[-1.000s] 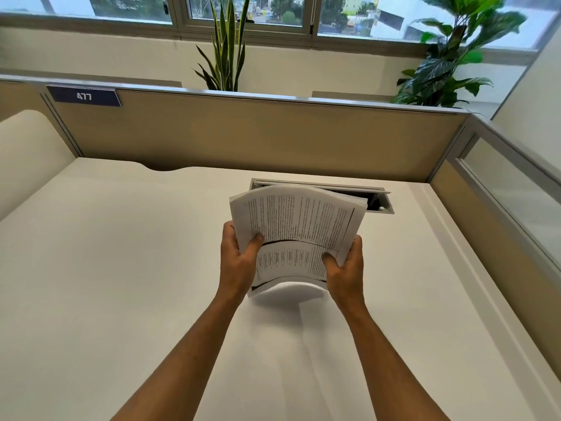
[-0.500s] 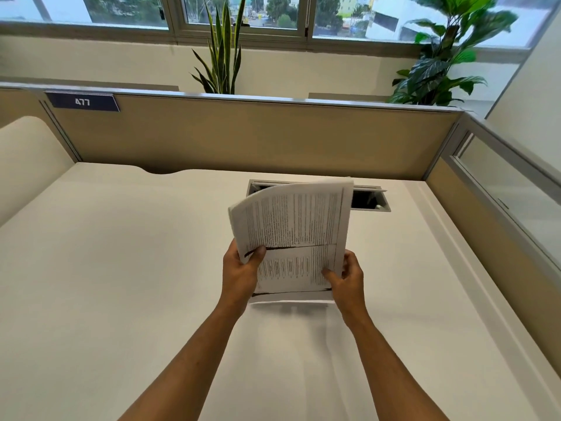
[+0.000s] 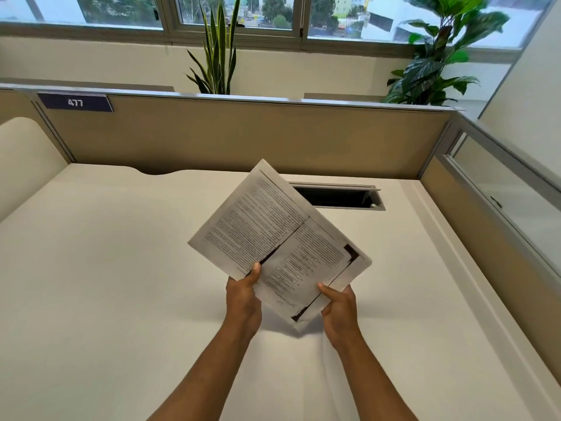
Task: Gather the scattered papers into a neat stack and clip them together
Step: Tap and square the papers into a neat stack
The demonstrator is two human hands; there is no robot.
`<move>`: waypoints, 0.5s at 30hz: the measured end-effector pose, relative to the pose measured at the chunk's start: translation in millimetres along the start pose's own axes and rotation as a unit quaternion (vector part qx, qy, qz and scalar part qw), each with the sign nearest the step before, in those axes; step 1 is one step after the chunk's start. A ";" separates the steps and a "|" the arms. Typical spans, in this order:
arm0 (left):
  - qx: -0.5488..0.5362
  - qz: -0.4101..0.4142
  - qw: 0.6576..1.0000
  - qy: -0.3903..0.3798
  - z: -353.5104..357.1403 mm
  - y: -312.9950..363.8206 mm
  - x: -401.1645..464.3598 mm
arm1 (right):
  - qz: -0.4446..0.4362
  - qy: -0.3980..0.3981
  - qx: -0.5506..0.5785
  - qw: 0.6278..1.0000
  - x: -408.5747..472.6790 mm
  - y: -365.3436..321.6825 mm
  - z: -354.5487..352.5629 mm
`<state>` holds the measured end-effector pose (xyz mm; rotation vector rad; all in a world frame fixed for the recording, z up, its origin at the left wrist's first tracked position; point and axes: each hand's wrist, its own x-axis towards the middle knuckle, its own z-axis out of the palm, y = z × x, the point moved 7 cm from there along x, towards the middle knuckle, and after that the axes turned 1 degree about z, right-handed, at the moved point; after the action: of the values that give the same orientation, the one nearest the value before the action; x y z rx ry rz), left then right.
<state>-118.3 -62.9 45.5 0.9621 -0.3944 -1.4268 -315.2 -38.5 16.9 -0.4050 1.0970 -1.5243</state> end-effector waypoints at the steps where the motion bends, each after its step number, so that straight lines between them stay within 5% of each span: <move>1: 0.005 -0.012 1.000 -0.005 -2.0 -2.8 -1.4 | 0.002 0.004 -0.021 1.000 0.9 -1.0 -3.0; 9: 0.067 -0.062 0.995 0.031 -53.1 9.7 20.0 | 0.036 0.041 -0.132 0.990 17.4 -19.6 -24.1; 15: 0.280 -0.102 0.953 -0.057 -72.1 48.5 44.6 | 0.063 0.008 -0.199 0.978 25.5 -28.3 -39.0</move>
<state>-26.0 -88.2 26.0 1.4096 -0.8350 -1.5961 -368.6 -48.3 12.2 -0.5849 1.4185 -1.1952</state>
